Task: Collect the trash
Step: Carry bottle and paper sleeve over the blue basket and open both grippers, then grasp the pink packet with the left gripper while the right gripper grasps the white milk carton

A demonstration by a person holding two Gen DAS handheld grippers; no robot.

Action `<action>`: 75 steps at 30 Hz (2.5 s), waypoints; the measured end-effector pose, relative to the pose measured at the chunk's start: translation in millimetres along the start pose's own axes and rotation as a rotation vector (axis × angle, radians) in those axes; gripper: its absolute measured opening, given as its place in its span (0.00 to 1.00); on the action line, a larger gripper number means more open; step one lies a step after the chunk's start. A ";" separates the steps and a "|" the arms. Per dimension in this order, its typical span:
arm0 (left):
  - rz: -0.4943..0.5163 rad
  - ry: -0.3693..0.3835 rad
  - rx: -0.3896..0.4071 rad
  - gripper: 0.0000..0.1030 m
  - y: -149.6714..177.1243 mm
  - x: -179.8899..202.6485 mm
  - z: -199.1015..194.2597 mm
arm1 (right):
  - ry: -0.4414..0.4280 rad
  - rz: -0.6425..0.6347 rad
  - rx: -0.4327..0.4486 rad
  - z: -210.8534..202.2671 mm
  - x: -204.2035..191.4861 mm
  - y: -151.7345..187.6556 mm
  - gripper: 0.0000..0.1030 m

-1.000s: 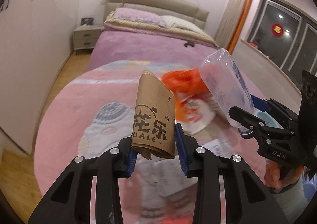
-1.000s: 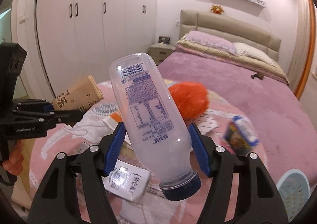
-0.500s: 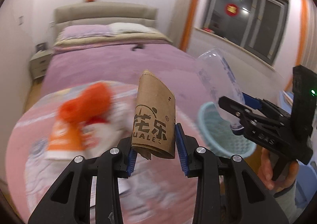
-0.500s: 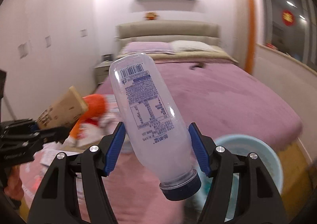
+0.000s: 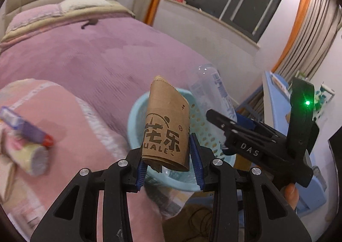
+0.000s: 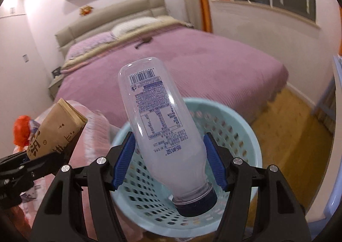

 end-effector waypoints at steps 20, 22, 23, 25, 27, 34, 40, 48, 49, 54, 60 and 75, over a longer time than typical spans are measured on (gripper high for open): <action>-0.039 0.002 0.060 0.70 7.9 1.3 23.3 | 0.026 0.112 -0.086 19.9 34.4 27.0 0.64; -0.030 0.002 0.090 0.70 8.8 6.8 8.9 | 0.013 0.104 -0.069 11.3 28.7 22.4 0.64; -0.023 0.005 0.108 0.70 9.1 8.1 -0.1 | 0.000 0.097 -0.055 5.9 23.5 18.8 0.64; -0.013 0.003 0.144 0.70 9.3 8.4 -20.1 | -0.022 0.079 -0.024 -5.4 12.5 10.0 0.64; -0.006 0.001 0.179 0.70 8.0 7.3 -37.9 | -0.045 0.048 0.018 -20.2 -4.5 0.0 0.64; -0.019 -0.071 0.302 0.70 11.4 -22.3 -116.6 | -0.155 -0.083 0.148 -65.6 -81.8 -29.9 0.64; -0.088 -0.133 0.378 0.70 16.2 -64.5 -174.8 | -0.271 -0.199 0.219 -90.6 -155.0 -40.4 0.64; -0.156 -0.262 0.418 0.73 50.5 -127.0 -239.3 | -0.450 -0.364 0.189 -89.5 -263.1 -27.0 0.64; -0.174 -0.295 0.421 0.73 59.7 -139.1 -246.3 | -0.480 -0.383 0.174 -85.3 -278.7 -24.0 0.64; -0.187 -0.480 0.432 0.73 112.1 -180.4 -266.1 | -0.606 -0.440 0.074 -58.3 -338.0 -7.3 0.64; -0.265 -0.472 0.326 0.74 164.3 -211.0 -262.4 | -0.651 -0.518 -0.015 -30.1 -386.3 9.3 0.61; -0.318 -0.474 0.166 0.41 202.2 -237.8 -234.6 | -0.714 -0.694 -0.185 -7.7 -426.2 48.8 0.61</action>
Point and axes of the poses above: each gripper's, at about its wrist camera, not at the fingertips, and z roughly the way its jaws point, x to its right, y to its underside, the point moved 8 cm from there along z, roughly the way its jaws point, and after that the axes turned 15 degrees about -z, right-handed, at the moved point
